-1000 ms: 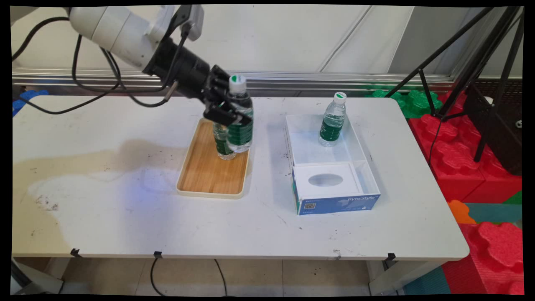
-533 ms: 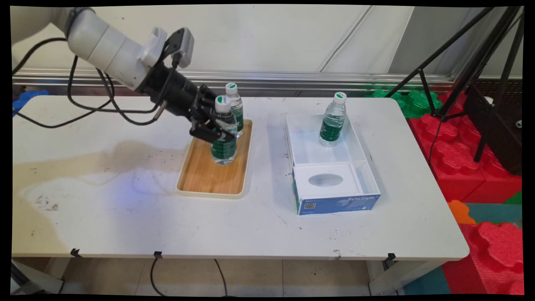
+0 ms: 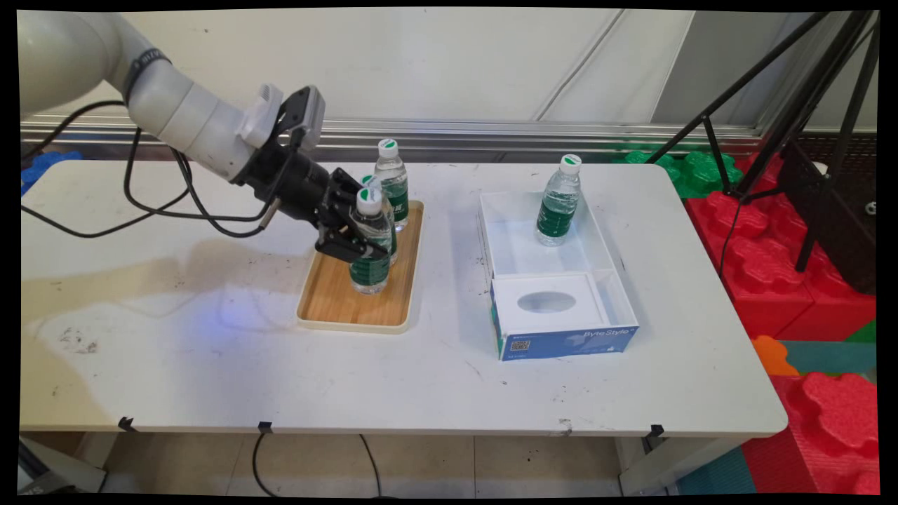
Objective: Place the picked object on the tray
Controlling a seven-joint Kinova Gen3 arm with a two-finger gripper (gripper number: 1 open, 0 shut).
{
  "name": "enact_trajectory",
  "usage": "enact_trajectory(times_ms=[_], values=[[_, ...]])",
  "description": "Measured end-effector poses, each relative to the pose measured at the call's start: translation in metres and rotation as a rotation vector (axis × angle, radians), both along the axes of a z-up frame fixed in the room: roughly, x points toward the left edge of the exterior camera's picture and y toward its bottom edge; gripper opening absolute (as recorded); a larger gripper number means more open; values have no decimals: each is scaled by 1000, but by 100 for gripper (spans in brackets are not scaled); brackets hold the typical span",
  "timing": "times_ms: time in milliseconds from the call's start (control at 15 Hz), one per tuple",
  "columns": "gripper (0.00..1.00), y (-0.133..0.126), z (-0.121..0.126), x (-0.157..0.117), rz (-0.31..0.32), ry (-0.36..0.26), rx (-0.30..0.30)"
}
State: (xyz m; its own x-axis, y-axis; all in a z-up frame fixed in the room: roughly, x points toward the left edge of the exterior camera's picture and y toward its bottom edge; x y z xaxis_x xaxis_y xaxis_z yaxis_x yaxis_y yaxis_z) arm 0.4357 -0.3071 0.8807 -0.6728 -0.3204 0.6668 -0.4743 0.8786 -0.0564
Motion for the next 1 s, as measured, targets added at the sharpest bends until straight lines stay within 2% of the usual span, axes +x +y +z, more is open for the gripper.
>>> enact_trajectory(times_ms=[1000], values=[[0,-4,-48,5,27,62,-7]])
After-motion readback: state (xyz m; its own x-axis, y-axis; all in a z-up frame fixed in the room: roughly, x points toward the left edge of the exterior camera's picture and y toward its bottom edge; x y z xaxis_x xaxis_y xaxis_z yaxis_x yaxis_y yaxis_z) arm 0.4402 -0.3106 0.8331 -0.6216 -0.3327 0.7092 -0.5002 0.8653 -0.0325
